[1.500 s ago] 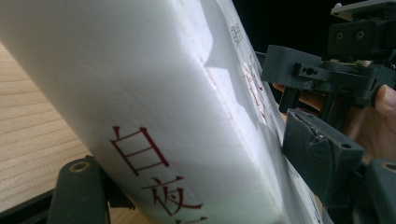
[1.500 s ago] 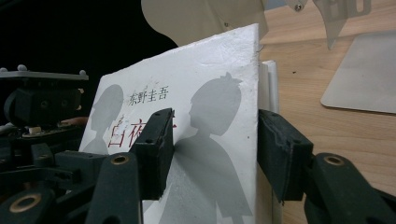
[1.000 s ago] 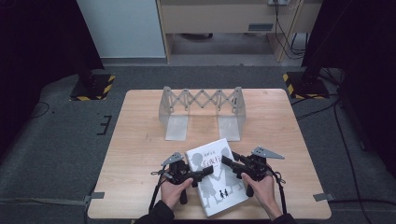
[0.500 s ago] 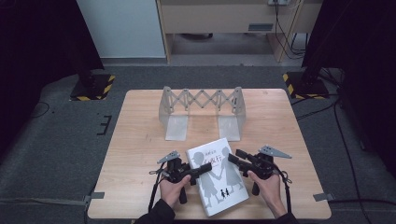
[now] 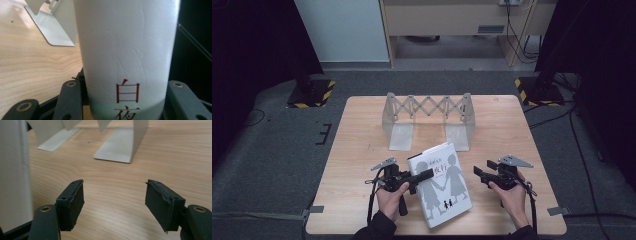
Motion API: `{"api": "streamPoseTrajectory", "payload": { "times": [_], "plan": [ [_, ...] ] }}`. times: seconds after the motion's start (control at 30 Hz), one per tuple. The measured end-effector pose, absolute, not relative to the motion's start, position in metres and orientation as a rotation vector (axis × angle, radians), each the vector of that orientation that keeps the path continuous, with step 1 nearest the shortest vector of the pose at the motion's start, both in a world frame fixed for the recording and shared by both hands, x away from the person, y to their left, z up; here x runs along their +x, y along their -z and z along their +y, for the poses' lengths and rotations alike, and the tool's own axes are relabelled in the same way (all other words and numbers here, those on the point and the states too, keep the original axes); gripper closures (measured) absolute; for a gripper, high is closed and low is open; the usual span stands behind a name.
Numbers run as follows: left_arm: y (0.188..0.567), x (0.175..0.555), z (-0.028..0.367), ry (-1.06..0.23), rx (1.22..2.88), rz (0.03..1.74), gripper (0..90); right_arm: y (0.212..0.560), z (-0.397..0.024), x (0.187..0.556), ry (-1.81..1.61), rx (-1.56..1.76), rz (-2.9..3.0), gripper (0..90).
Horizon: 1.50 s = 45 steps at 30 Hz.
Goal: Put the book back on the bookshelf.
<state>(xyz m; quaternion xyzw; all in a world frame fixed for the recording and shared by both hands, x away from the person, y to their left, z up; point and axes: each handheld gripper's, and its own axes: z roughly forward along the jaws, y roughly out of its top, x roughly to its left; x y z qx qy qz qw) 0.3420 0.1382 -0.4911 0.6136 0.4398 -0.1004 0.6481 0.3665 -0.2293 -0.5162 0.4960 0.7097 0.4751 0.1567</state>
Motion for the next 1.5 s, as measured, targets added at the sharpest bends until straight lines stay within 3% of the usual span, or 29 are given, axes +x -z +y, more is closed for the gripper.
{"api": "streamPoseTrajectory", "payload": {
  "times": [0.87,1.5],
  "plan": [
    [0.453,0.344,0.164,0.145,1.387,0.981,52.7,0.528,-0.262,0.374,-1.023,1.436,2.049,22.9],
    [0.409,0.363,0.2,-0.029,1.361,0.965,52.8,0.538,-0.262,0.376,-0.933,1.432,2.085,19.4]
  ]
}}
